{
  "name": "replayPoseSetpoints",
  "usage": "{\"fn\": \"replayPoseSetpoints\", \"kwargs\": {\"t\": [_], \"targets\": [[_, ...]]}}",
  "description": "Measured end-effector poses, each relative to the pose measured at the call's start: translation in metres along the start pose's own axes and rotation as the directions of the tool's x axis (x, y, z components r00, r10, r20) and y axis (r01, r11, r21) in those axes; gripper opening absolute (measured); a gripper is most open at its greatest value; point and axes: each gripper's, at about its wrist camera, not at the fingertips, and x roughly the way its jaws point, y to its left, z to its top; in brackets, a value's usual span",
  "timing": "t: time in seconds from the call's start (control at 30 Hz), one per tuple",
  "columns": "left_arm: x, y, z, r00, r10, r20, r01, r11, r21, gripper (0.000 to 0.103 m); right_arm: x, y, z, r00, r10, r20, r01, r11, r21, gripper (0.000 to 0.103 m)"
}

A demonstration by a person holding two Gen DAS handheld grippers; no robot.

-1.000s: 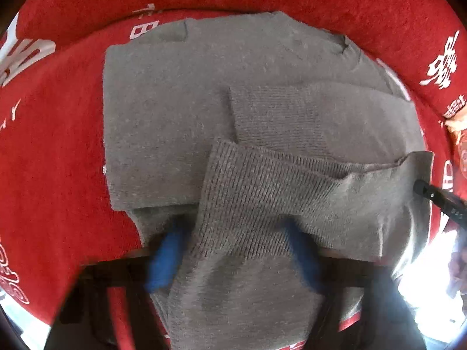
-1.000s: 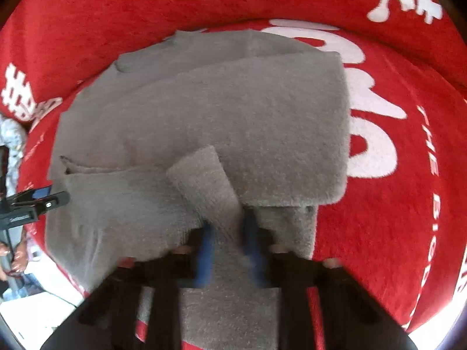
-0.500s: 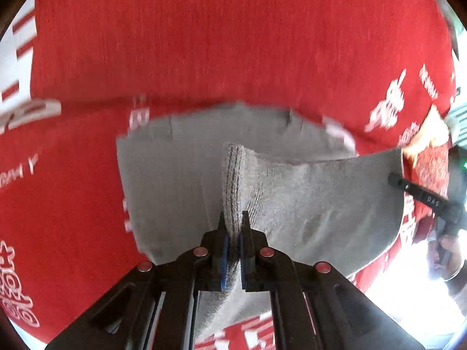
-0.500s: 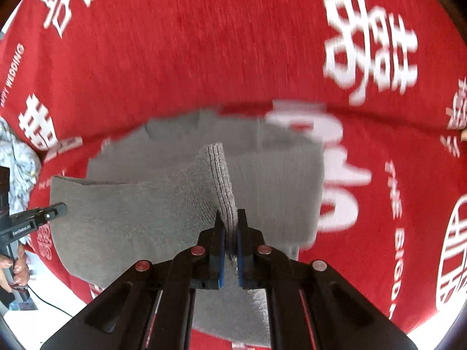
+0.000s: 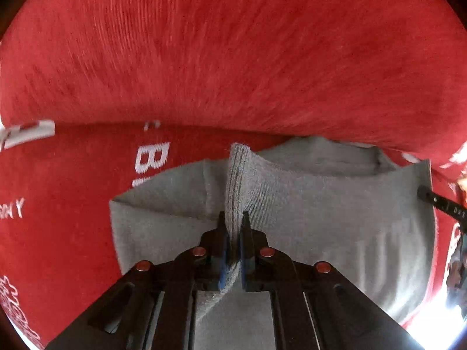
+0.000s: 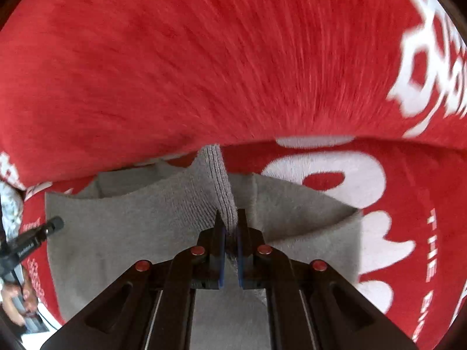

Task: Fold small clothes

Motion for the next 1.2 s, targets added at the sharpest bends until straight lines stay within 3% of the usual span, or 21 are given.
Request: {"fn": "replayPoseSetpoints", "kwargs": {"t": [0.07, 0.1, 0.13, 0.17, 0.2, 0.27, 0.43, 0.6, 0.73, 0.87, 1.0, 1.17, 1.2], "targets": [[0.007, 0.001, 0.002, 1.000, 0.020, 0.003, -0.019, 1.000, -0.015, 0.011, 0.012, -0.006, 0.000, 1.000, -0.006, -0.011, 0.007, 1.000, 0.025, 0.007], [0.008, 0.002, 0.003, 0.999, 0.042, 0.012, -0.042, 0.999, -0.019, 0.023, 0.014, -0.009, 0.001, 1.000, -0.013, 0.000, 0.013, 0.999, 0.039, 0.007], [0.008, 0.003, 0.005, 0.996, 0.084, 0.019, -0.084, 0.996, -0.018, 0.052, 0.015, -0.011, 0.002, 1.000, -0.019, 0.009, 0.018, 0.999, 0.050, 0.008], [0.008, 0.003, 0.006, 0.989, 0.144, 0.027, -0.144, 0.989, -0.019, 0.067, 0.015, -0.013, 0.003, 1.000, -0.027, 0.012, 0.027, 0.998, 0.065, 0.016], [0.006, 0.006, 0.008, 0.977, 0.210, 0.047, -0.209, 0.978, -0.026, 0.079, 0.014, -0.015, 0.004, 0.998, -0.054, 0.016, 0.053, 0.995, 0.079, 0.031], [0.000, 0.015, 0.010, 0.973, 0.225, 0.053, -0.222, 0.974, -0.046, 0.079, 0.010, -0.021, 0.005, 0.993, -0.111, 0.030, 0.108, 0.988, 0.108, 0.044], [-0.023, 0.030, 0.001, 0.976, 0.211, 0.044, -0.209, 0.977, -0.048, 0.079, -0.011, -0.037, 0.001, 0.988, -0.152, 0.026, 0.145, 0.972, 0.183, 0.045], [-0.047, 0.044, -0.037, 0.996, 0.084, -0.031, -0.086, 0.994, -0.063, 0.079, -0.045, -0.044, -0.037, 1.000, -0.011, 0.018, 0.007, 0.972, 0.233, 0.051], [-0.053, 0.056, -0.078, 0.994, 0.009, -0.108, -0.023, 0.992, -0.127, 0.079, -0.068, -0.051, -0.086, 0.991, 0.130, -0.015, -0.119, 0.947, 0.299, 0.056], [-0.056, 0.064, -0.122, 0.983, -0.077, -0.168, 0.037, 0.973, -0.230, 0.079, -0.082, -0.062, -0.150, 0.967, 0.252, -0.049, -0.206, 0.877, 0.434, 0.061], [-0.053, 0.063, -0.147, 0.976, -0.109, -0.191, 0.055, 0.963, -0.265, 0.079, -0.077, -0.085, -0.201, 0.947, 0.316, -0.062, -0.225, 0.786, 0.575, 0.061], [-0.049, 0.062, -0.151, 0.979, -0.131, -0.154, 0.086, 0.960, -0.265, 0.079, -0.061, -0.109, -0.216, 0.942, 0.335, 0.006, -0.240, 0.662, 0.710, 0.061], [-0.049, 0.060, -0.149, 0.979, -0.144, -0.144, 0.102, 0.959, -0.265, 0.069, -0.061, -0.112, -0.218, 0.940, 0.341, 0.026, -0.253, 0.641, 0.725, 0.061]]}}
